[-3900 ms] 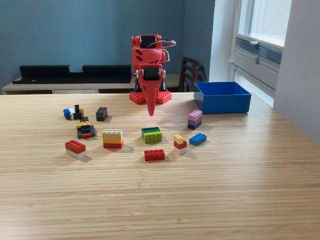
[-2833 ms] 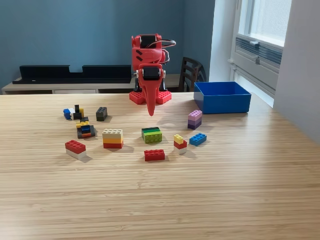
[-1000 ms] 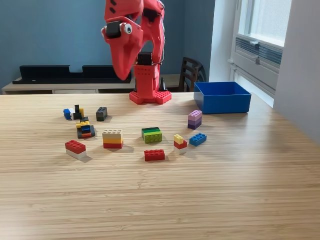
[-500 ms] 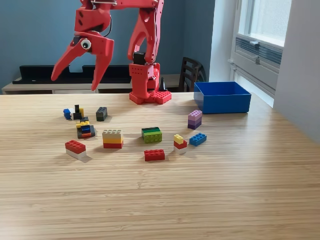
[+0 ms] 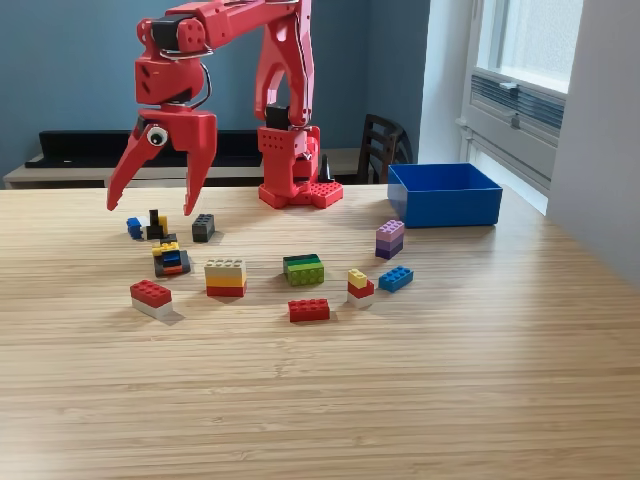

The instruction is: Grasp a lego block and put it in the bin.

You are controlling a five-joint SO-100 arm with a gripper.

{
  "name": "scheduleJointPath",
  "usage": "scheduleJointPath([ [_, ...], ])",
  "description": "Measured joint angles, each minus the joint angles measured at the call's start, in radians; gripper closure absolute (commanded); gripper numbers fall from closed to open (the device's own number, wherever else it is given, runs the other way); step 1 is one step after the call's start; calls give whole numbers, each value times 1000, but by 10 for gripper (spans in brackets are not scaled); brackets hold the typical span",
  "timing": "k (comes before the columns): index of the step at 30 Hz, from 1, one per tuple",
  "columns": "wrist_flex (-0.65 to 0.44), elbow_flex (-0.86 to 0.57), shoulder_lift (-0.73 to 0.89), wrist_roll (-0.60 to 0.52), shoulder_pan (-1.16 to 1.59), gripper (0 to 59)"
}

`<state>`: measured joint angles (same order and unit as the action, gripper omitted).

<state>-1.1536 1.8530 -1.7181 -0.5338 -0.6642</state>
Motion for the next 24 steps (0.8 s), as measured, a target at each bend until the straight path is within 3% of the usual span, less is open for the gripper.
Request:
scheduleJointPath([
  [24,55,-28,179,-87,71,232],
])
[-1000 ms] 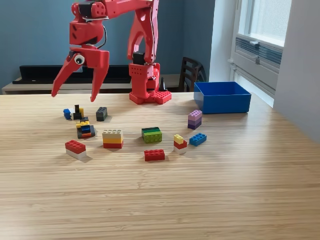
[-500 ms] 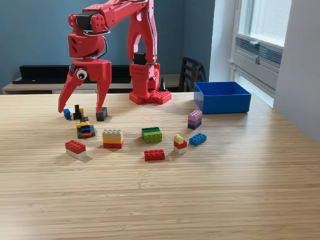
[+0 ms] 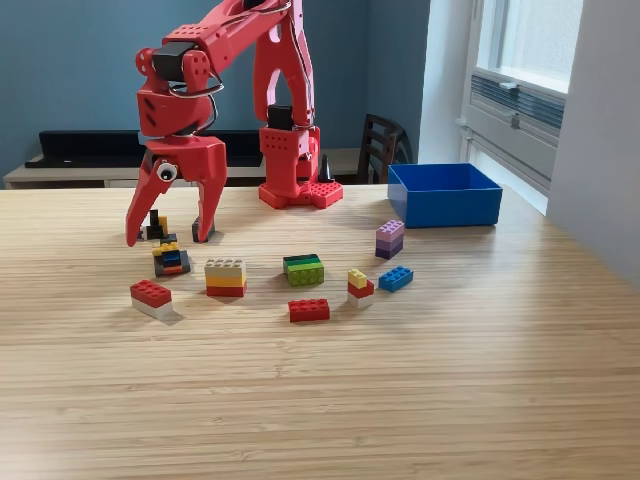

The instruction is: Grasp a lego block and put it in the bin.

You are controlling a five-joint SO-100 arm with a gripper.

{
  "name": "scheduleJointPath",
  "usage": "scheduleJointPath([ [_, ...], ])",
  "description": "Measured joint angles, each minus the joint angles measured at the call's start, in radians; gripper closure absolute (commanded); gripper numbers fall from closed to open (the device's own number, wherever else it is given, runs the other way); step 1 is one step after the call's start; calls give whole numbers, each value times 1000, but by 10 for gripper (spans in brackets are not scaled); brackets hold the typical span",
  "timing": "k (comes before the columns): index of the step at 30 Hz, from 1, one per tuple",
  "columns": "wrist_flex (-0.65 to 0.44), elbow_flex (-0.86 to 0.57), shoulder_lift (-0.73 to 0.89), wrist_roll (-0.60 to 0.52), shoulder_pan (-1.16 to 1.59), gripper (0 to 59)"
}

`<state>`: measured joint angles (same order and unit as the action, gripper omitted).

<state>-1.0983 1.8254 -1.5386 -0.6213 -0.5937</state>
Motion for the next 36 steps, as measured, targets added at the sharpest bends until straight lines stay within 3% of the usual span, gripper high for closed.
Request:
scheduleJointPath([
  [12,31,-5,57,-21,-44,270],
  [22,57,-18,63,-35,-64,342],
  [28,72,-18,63,-38,-74,443],
  [30,81,-18,63,-38,-74,566],
  [31,86,-18,63,-43,-74,585],
  [36,106,-18,63,-60,-74,585],
])
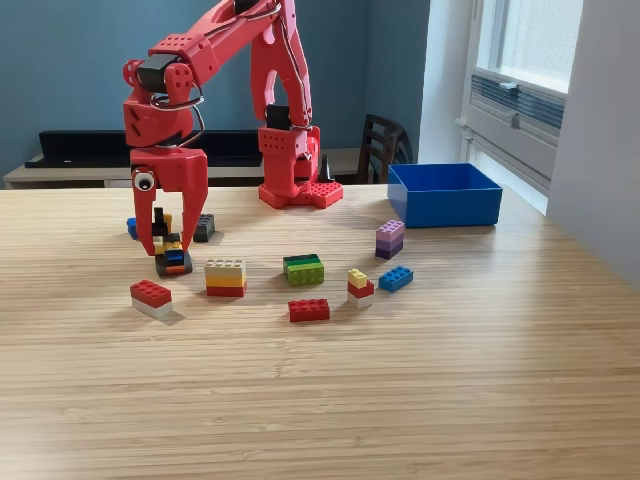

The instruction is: Grasp a lego block and put it in the bin.

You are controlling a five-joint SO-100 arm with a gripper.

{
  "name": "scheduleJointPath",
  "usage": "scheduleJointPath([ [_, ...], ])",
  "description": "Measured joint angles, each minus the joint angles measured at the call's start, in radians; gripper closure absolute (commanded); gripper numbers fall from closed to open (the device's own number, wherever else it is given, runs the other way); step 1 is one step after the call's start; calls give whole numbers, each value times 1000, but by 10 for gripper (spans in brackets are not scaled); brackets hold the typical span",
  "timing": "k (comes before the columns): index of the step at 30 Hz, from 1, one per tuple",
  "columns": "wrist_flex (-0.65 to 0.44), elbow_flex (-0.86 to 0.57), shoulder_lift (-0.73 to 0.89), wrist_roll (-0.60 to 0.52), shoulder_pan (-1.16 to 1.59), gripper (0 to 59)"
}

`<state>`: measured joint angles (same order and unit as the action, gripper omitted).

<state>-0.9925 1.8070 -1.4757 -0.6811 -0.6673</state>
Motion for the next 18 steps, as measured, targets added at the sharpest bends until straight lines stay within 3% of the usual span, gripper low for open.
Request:
scheduleJointPath([
  [12,-2,0,0,9,0,585],
  [18,-92,0,0,37,31,585],
])
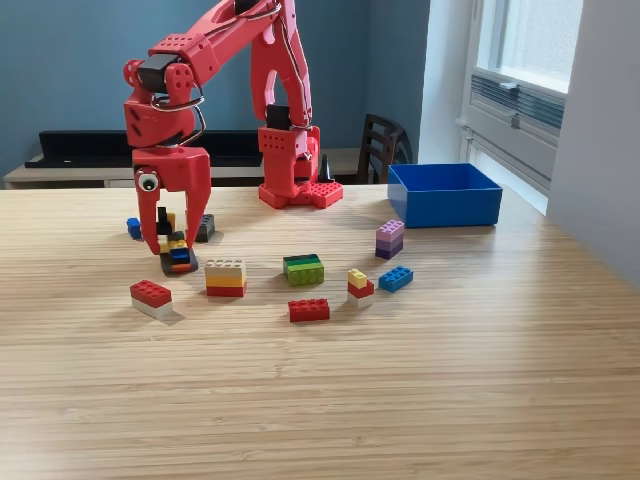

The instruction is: Grasp a lego block and put it in the bin.

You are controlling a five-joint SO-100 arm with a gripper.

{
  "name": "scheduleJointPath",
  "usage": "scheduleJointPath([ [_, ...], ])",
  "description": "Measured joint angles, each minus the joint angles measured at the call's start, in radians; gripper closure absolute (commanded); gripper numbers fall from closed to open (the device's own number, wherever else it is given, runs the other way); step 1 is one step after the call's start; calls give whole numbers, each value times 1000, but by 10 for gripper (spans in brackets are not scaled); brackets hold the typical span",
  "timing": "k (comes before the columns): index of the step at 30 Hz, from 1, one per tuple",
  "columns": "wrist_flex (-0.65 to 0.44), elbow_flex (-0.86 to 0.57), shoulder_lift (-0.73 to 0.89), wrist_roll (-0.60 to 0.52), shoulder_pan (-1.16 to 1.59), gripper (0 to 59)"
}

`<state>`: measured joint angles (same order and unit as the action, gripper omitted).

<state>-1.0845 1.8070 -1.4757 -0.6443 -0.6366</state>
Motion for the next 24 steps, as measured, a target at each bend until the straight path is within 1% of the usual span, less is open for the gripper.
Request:
scheduleJointPath([
  [5,-103,-25,0,12,51,585],
  [9,-156,-54,-17,29,91,585],
  [17,-261,-55,-215,80,222,585],
  [21,-301,-55,-319,109,316,585],
  [24,-322,-55,-367,127,371,585],
])
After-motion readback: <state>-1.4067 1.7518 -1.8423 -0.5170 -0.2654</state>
